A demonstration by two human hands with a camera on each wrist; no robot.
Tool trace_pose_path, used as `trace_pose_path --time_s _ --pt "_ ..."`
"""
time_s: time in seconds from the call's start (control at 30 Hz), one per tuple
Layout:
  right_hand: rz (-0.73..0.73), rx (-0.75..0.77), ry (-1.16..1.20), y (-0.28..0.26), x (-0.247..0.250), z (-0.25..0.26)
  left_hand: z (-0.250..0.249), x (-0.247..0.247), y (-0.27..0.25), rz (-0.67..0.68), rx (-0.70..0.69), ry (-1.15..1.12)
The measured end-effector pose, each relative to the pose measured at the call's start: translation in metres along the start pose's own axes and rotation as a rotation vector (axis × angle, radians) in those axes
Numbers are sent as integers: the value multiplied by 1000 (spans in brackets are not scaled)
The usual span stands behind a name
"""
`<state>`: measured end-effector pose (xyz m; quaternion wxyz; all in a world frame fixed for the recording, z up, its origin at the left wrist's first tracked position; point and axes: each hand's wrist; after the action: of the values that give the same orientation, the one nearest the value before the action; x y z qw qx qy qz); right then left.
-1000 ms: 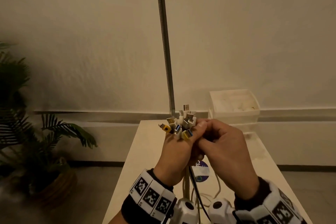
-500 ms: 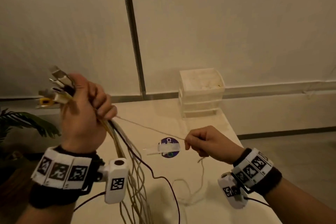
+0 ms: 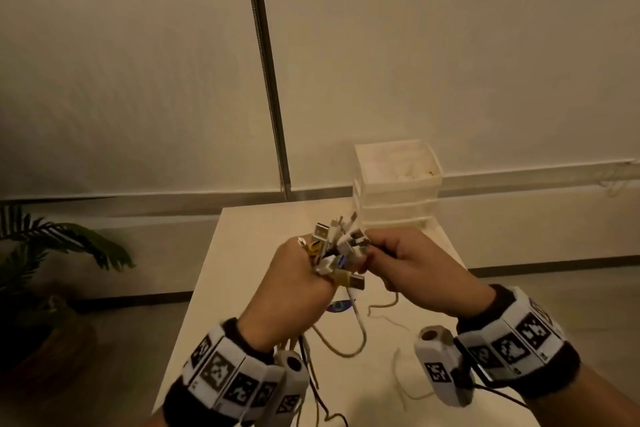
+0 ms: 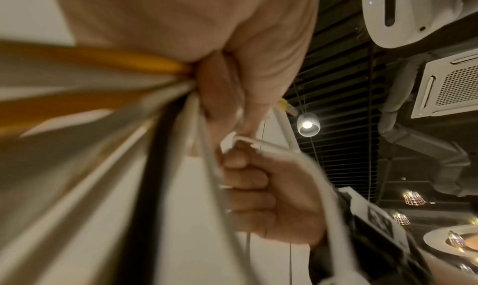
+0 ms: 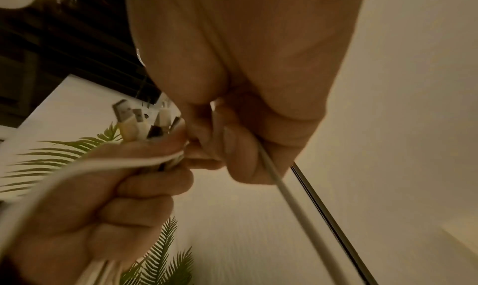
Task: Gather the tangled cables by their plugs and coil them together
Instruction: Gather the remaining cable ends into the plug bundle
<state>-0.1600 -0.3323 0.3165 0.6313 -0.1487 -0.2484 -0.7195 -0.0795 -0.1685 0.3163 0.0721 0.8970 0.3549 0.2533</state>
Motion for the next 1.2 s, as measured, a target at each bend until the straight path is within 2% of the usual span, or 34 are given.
trace_pose_path --time_s 0.1,0.17,0.2,0.33,0.47,0.57,0.67,0.77,0.8,0.87,0.9,0.97,1.03,1.07,1.13,1.2 --pt "-38 -1 -35 0 3 3 11 4 3 -6 -43 111" --pt "-1 -23 19 -3 0 2 12 6 0 27 -90 202" --pt "12 -33 60 -4 -1 0 12 7 -1 -1 -117 211" --pt "2 -65 221 -6 -1 -15 8 25 0 -305 -61 22" --pt "64 -35 258 -8 -2 -20 1 34 -4 -368 -122 120" --pt "35 -89 217 -13 2 -32 4 55 -2 -580 -92 -38" --pt "3 -136 161 -25 2 -47 11 79 -2 -654 -30 28" --pt "1 -187 37 -31 -5 -53 26 78 -3 -646 88 281" --pt "-19 -213 -2 -32 -6 -53 26 73 -4 -649 91 343" --pt "-55 -260 -69 -31 -6 -53 16 60 -7 -627 -4 367" --pt "-61 -271 -91 -31 -5 -51 9 53 -9 -563 -80 379" --pt "-43 -252 -96 -29 -4 -44 2 35 -10 -279 -175 351" --pt "8 -203 -36 -24 -3 -33 -1 9 -7 6 -140 310" --pt "29 -178 25 -21 -2 -27 0 -2 -5 76 -132 296" --pt "48 -161 152 -16 2 -19 4 -14 0 83 -113 259" --pt "69 -171 226 -13 4 -14 5 -16 1 23 -108 227"
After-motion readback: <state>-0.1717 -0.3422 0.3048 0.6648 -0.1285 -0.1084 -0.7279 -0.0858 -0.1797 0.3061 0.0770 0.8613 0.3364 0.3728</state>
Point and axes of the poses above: each hand's wrist, its own y-axis towards the middle knuckle, its own x-axis out of the back of the hand, z = x × y, and after that the axes turned 4 degrees about -y, right-handed
